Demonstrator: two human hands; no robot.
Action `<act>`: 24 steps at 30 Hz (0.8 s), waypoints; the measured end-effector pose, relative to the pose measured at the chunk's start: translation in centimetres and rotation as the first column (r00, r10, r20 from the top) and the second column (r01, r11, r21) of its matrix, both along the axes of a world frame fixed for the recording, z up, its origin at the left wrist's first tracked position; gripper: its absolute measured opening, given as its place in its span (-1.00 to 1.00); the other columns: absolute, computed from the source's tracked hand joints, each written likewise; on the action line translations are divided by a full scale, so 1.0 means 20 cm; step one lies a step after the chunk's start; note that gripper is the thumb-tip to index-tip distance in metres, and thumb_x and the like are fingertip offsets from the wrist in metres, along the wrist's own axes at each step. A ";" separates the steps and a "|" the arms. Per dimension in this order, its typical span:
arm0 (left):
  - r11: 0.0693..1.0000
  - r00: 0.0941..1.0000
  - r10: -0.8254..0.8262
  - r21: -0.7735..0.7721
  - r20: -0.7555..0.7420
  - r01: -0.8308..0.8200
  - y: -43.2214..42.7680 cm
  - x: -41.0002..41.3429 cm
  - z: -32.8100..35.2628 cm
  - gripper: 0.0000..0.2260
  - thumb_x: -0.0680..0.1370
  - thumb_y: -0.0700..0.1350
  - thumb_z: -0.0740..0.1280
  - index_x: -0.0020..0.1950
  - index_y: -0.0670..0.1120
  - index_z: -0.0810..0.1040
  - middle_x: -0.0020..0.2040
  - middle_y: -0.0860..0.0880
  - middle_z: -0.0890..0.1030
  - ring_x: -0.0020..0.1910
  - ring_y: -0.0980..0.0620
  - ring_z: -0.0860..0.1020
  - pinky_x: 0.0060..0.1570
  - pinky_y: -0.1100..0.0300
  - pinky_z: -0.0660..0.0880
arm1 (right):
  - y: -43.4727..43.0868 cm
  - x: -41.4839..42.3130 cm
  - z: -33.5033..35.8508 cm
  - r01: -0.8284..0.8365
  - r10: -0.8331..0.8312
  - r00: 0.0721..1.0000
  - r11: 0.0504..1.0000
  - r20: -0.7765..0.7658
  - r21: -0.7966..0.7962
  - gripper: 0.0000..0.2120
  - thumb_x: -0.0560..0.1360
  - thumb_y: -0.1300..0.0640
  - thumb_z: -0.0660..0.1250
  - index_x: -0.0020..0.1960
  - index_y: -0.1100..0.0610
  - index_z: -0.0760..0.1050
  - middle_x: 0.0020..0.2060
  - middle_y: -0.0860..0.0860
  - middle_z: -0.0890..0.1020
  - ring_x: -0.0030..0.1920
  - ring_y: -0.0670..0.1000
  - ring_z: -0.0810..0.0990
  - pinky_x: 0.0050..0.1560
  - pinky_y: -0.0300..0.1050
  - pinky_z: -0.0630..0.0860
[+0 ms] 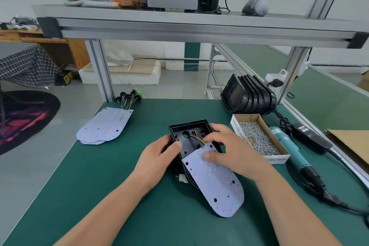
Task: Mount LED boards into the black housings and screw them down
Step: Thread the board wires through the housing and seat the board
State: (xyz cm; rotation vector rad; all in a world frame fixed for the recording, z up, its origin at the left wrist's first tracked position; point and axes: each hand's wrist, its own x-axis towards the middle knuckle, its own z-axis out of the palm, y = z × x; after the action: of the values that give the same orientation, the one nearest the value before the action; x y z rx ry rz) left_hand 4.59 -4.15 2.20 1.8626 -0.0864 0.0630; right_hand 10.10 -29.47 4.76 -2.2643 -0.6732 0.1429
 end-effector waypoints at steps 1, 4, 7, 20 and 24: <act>1.000 1.000 -0.001 -0.008 0.018 0.001 0.00 0.00 0.00 -0.69 0.60 0.20 0.29 0.31 0.21 0.63 0.19 0.16 0.73 0.20 0.08 0.67 0.34 -0.12 0.54 | 0.00 0.00 0.01 0.019 -0.019 1.000 1.000 0.015 0.009 -0.71 0.49 -0.06 0.59 0.15 -0.13 0.61 0.47 -0.20 0.38 0.42 -0.30 0.39 0.42 -0.19 0.31; 0.998 0.997 0.031 -0.063 0.069 -0.027 -0.01 0.00 0.01 -0.64 0.58 0.05 0.37 0.39 0.17 0.60 0.18 0.04 0.73 0.15 -0.05 0.67 0.30 -0.13 0.57 | -0.02 0.02 0.03 0.087 -0.091 0.995 0.990 0.036 0.112 -0.78 0.46 0.01 0.62 -0.04 -0.10 0.58 0.38 -0.23 0.44 0.32 -0.32 0.46 0.25 -0.34 0.33; 0.996 0.997 -0.003 -0.088 0.081 0.010 -0.01 0.00 0.01 -0.59 0.55 -0.03 0.38 0.39 0.20 0.60 0.13 -0.09 0.71 0.14 -0.22 0.62 0.27 -0.15 0.55 | -0.02 0.03 0.03 0.102 -0.116 0.993 0.953 0.032 0.287 -0.82 0.49 0.13 0.59 -0.04 0.01 0.59 0.41 -0.19 0.47 0.34 -0.31 0.47 0.25 -0.39 0.36; 0.986 0.996 -0.052 -0.157 0.078 0.064 -0.04 -0.01 0.02 -0.60 0.56 -0.09 0.38 0.38 0.19 0.62 0.06 -0.13 0.73 -0.04 -0.13 0.66 0.03 0.04 0.62 | 0.07 0.07 0.06 0.082 -0.110 0.990 0.959 0.092 0.271 -0.80 0.53 0.13 0.54 0.04 -0.04 0.56 0.37 -0.12 0.54 0.36 -0.20 0.50 0.44 0.01 0.40; 0.975 0.996 -0.028 -0.218 0.088 0.047 -0.05 -0.03 0.02 -0.62 0.53 -0.09 0.42 0.31 0.23 0.64 0.03 -0.04 0.74 0.03 0.01 0.69 0.03 0.22 0.59 | 0.07 0.09 0.09 0.070 -0.097 0.989 0.971 0.109 0.227 -0.80 0.51 0.16 0.56 -0.02 -0.05 0.57 0.35 -0.12 0.54 0.35 -0.32 0.46 0.37 -0.20 0.34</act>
State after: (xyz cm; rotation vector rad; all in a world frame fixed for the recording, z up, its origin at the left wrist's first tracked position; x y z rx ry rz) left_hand 4.01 -5.16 2.52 1.6365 -0.1665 0.1202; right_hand 11.81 -28.02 6.51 -2.0917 -0.6217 -0.1062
